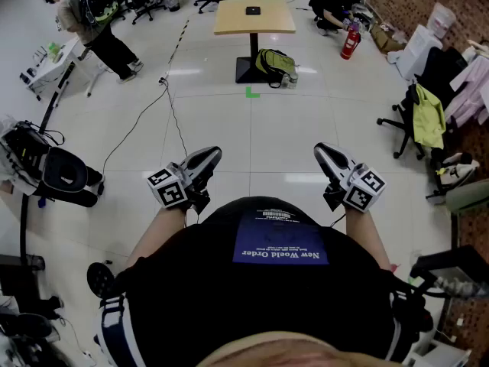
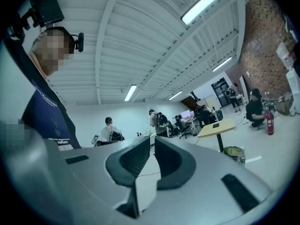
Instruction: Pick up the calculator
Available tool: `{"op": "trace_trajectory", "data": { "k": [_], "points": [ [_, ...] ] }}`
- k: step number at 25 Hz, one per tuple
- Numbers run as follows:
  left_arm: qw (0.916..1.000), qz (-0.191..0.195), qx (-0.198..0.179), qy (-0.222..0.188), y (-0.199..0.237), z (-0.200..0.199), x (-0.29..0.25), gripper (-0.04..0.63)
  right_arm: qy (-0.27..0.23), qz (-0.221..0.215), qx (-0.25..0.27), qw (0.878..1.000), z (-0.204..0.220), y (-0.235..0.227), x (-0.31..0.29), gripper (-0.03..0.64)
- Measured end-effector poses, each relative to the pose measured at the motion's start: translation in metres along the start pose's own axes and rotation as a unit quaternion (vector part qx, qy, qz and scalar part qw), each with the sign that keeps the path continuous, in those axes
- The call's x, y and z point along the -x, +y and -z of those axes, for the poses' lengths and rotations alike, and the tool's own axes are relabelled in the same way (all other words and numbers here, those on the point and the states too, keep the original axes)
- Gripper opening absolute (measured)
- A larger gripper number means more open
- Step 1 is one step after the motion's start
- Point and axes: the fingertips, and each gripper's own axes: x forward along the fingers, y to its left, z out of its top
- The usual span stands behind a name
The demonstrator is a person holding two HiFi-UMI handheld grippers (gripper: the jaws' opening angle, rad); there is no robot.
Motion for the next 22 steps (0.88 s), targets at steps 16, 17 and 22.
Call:
{"op": "trace_trajectory", "data": {
  "k": [16, 17, 22],
  "points": [
    [0.9996, -0.004, 0.003, 0.028, -0.023, 0.031, -0.059, 0.006, 0.009, -0.008, -0.024, 1.000, 0.011, -0.043, 0.044, 0.031],
    [0.9996, -0.004, 0.003, 0.029, -0.021, 0.030, -0.062, 0.006, 0.011, -0.008, -0.026, 1.000, 0.012, -0.046, 0.043, 0.035],
    [0.9996, 0.004, 0.009, 0.027, 0.012, 0.019, -0.068, 0.006, 0.022, 0.000, -0.032, 0.999, 0.017, -0.063, 0.015, 0.061]
  ]
}}
